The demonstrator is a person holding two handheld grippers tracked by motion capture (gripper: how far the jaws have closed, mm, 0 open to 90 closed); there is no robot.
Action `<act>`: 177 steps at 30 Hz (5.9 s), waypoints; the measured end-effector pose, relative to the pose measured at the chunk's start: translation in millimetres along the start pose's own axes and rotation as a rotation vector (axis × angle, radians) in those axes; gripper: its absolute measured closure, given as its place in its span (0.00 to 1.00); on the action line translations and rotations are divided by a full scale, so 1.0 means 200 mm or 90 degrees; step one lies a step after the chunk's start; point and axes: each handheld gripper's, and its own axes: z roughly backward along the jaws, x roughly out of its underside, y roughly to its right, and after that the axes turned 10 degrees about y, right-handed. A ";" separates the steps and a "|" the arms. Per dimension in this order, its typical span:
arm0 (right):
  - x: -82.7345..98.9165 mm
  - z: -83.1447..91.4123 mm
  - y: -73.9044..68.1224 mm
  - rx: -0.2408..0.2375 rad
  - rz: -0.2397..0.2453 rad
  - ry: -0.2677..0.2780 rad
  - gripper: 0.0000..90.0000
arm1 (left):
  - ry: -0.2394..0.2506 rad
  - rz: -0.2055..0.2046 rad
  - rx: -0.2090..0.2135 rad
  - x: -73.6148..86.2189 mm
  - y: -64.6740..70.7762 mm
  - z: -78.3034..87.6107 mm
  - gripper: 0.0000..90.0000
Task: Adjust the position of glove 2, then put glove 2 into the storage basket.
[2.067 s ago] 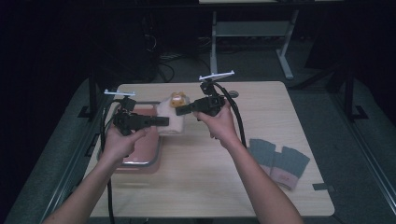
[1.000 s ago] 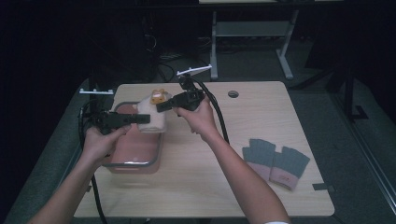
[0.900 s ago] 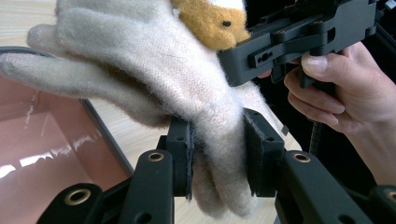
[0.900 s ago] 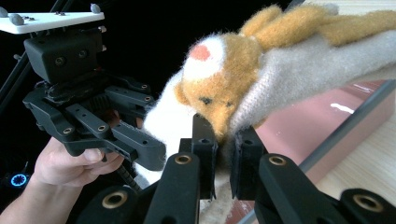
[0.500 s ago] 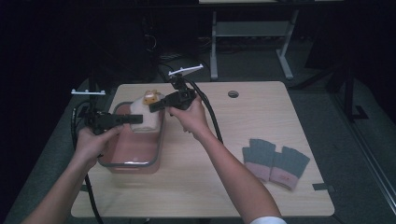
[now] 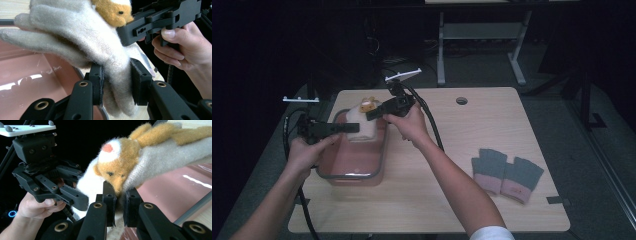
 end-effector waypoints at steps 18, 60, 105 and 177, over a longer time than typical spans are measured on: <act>0.00 -0.13 0.05 -0.009 -0.018 -0.020 0.91 | -0.007 0.014 -0.028 0.02 -0.08 0.04 0.74; 0.21 -0.45 0.28 0.041 -0.069 -0.102 0.90 | -0.116 0.087 -0.109 0.24 -0.35 -0.04 0.74; 0.16 -0.31 0.25 0.100 -0.030 -0.108 0.77 | -0.180 0.081 -0.224 0.30 -0.37 -0.08 0.61; 0.17 0.32 0.30 0.092 -0.034 0.023 0.59 | -0.110 -0.025 -0.128 0.14 -0.01 -0.25 0.50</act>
